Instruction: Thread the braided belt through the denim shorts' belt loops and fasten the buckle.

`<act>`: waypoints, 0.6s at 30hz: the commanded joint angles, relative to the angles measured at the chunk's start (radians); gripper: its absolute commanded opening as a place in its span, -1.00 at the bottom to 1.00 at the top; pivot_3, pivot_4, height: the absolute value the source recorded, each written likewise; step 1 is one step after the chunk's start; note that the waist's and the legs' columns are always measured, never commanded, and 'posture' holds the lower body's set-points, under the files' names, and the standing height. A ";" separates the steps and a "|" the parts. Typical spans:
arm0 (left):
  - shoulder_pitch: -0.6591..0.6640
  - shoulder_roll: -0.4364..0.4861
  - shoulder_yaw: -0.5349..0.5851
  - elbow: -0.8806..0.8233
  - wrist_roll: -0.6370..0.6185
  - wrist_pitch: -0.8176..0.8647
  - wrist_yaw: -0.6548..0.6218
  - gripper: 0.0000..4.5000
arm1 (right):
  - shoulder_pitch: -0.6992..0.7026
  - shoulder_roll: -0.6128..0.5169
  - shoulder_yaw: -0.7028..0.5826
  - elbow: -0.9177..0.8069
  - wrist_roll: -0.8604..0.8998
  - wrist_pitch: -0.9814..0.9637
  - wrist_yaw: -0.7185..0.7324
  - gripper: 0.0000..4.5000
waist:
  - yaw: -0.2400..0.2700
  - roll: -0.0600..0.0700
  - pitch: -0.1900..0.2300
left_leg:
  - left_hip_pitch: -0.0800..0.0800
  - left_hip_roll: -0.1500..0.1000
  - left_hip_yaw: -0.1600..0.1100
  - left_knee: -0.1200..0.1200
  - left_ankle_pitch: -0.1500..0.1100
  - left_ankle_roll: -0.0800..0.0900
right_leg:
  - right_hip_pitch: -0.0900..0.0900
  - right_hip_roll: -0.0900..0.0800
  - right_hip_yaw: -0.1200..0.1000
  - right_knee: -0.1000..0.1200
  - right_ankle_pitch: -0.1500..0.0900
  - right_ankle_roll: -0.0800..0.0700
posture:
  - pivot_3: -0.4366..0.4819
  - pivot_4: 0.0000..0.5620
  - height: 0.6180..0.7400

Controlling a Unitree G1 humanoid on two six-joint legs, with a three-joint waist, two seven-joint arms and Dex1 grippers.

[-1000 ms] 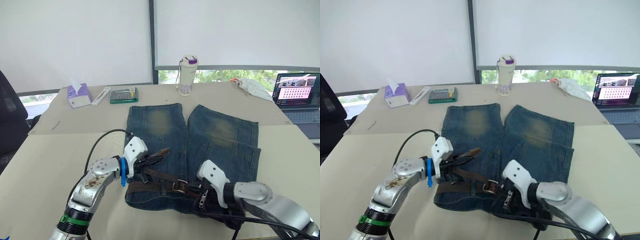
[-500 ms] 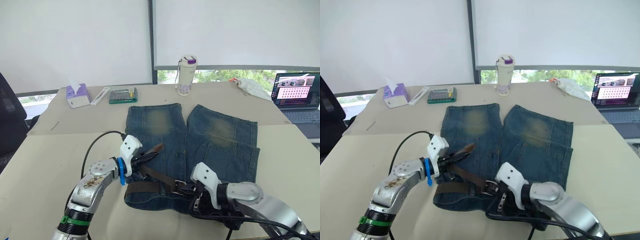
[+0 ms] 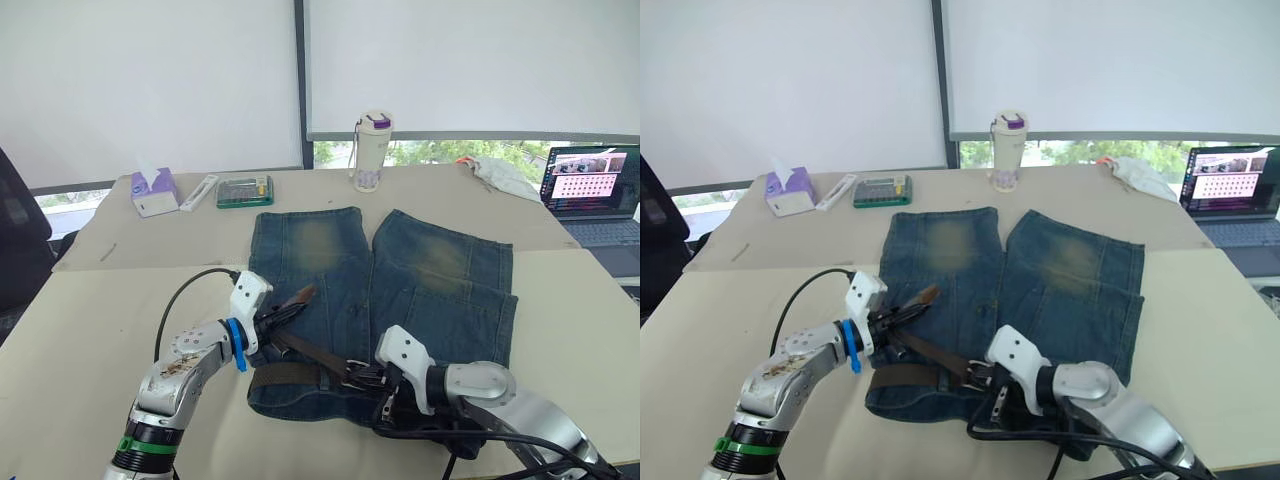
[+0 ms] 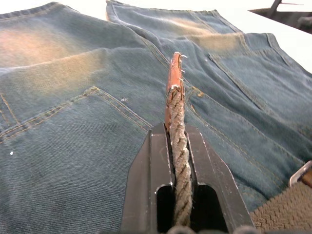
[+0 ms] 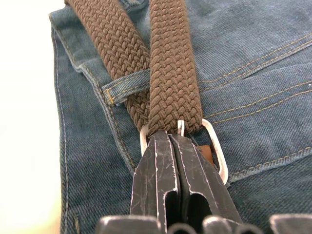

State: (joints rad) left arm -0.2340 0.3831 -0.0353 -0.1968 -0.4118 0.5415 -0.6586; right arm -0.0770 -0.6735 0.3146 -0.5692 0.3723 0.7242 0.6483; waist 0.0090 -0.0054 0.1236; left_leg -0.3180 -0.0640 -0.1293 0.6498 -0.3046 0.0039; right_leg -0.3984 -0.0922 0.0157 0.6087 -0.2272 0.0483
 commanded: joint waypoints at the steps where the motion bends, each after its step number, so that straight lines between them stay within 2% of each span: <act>1: -0.011 -0.001 0.047 -0.033 -0.025 0.000 0.021 -1.00 | 0.036 0.030 -0.023 0.068 0.021 0.080 -0.025 -0.98 | -0.001 0.000 0.000 | 0.000 0.000 0.000 0.000 0.000 0.000 | 0.000 0.000 0.000 0.000 0.000 0.000 | -0.05 -0.47 1.00; 9: -0.064 -0.062 0.150 -0.024 -0.157 0.101 0.113 -1.00 | 0.050 0.018 0.042 0.082 -0.032 0.151 -0.068 -0.98 | -0.001 -0.004 -0.003 | 0.002 0.000 0.000 -0.001 0.000 0.000 | 0.002 0.000 0.000 0.000 0.000 0.000 | -0.05 -0.47 1.00; 18: -0.145 -0.095 0.158 -0.038 -0.242 0.163 0.160 -1.00 | 0.039 0.012 0.121 0.118 -0.065 0.147 -0.060 -0.98 | -0.007 -0.008 -0.005 | 0.010 0.003 0.000 -0.004 -0.001 -0.003 | 0.009 0.002 -0.001 -0.002 -0.004 0.005 | -0.05 -0.47 1.00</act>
State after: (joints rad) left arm -0.3379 0.2861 0.0643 -0.1972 -0.6258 0.7088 -0.5175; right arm -0.0885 -0.6374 0.3556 -0.5688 0.3602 0.7750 0.6003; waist 0.0019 -0.0130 0.1187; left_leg -0.3081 -0.0615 -0.1298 0.6454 -0.3061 0.0012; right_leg -0.3887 -0.0901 0.0147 0.6063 -0.2316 0.0533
